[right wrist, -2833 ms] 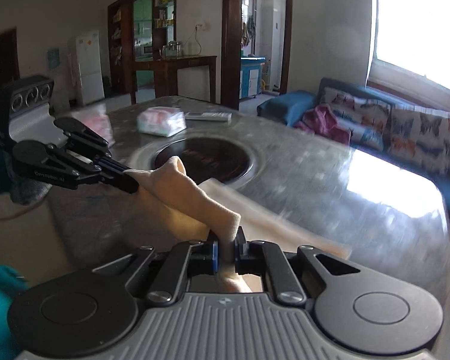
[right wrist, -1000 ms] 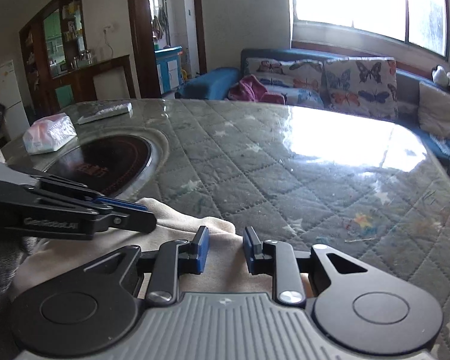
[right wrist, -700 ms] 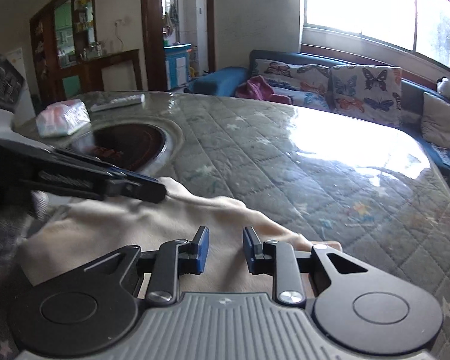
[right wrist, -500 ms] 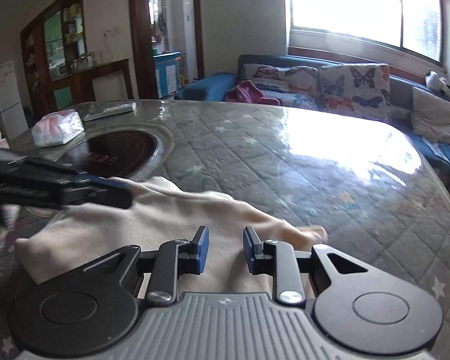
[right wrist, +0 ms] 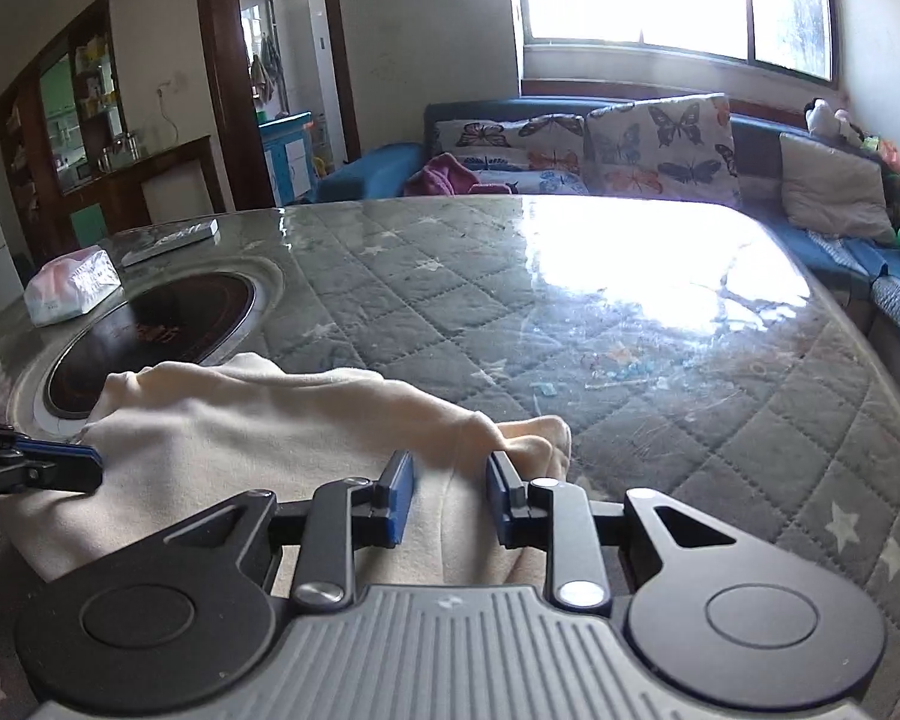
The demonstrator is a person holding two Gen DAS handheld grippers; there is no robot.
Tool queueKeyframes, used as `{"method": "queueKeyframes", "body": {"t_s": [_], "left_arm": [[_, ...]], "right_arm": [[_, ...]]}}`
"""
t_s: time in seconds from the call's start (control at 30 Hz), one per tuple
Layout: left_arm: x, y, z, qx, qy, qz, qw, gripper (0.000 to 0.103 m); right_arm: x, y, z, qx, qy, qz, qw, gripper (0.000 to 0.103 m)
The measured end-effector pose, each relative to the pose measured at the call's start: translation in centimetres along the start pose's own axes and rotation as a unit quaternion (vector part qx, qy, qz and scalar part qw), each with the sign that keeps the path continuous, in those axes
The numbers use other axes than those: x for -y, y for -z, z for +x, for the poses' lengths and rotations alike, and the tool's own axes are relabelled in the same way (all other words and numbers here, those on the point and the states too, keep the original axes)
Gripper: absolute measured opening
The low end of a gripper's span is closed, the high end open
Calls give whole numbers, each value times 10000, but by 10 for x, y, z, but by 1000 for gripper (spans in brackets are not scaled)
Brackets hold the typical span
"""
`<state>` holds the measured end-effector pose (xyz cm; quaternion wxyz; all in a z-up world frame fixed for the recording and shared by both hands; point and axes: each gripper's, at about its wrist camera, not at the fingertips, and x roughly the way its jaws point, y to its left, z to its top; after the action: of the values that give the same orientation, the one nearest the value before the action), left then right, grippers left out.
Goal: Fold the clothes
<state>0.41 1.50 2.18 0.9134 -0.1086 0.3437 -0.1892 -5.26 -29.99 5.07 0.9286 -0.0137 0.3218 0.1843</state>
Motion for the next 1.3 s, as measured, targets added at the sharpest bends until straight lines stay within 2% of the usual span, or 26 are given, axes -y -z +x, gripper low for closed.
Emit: {"method": "queueKeyframes", "body": {"t_s": [0.2,0.33,0.4,0.67,0.83,0.97,1.17,1.3], "left_arm": [[-4,-12,2,153,-132,-46,9998,12],[-11,-14,12,121,-535,58,9985,12],[-16,-16,12,118,-592,-10,9982,12],[-8,-38,21,257,-294,40,9992,12],[-17,-45,46,51,-495,-71,9987,12],[-13,-42,34,114,-396,-27,9991,12],[22,-15,0,170,36,475,9987,13],[38,10,-6,83,98,660,9977,13]], "right_arm": [[-10,0,-7,77,40,-210,9997,27],[-12,3,-8,52,33,-224,9997,28],[-12,5,-8,38,40,-226,9997,28],[-13,4,-7,101,53,-213,9997,29],[-12,3,-7,69,73,-188,9998,29],[-16,5,-17,85,0,-317,9995,29],[-46,14,-38,152,-365,-747,9964,30],[-69,22,-43,232,-557,-1005,9931,30]]}}
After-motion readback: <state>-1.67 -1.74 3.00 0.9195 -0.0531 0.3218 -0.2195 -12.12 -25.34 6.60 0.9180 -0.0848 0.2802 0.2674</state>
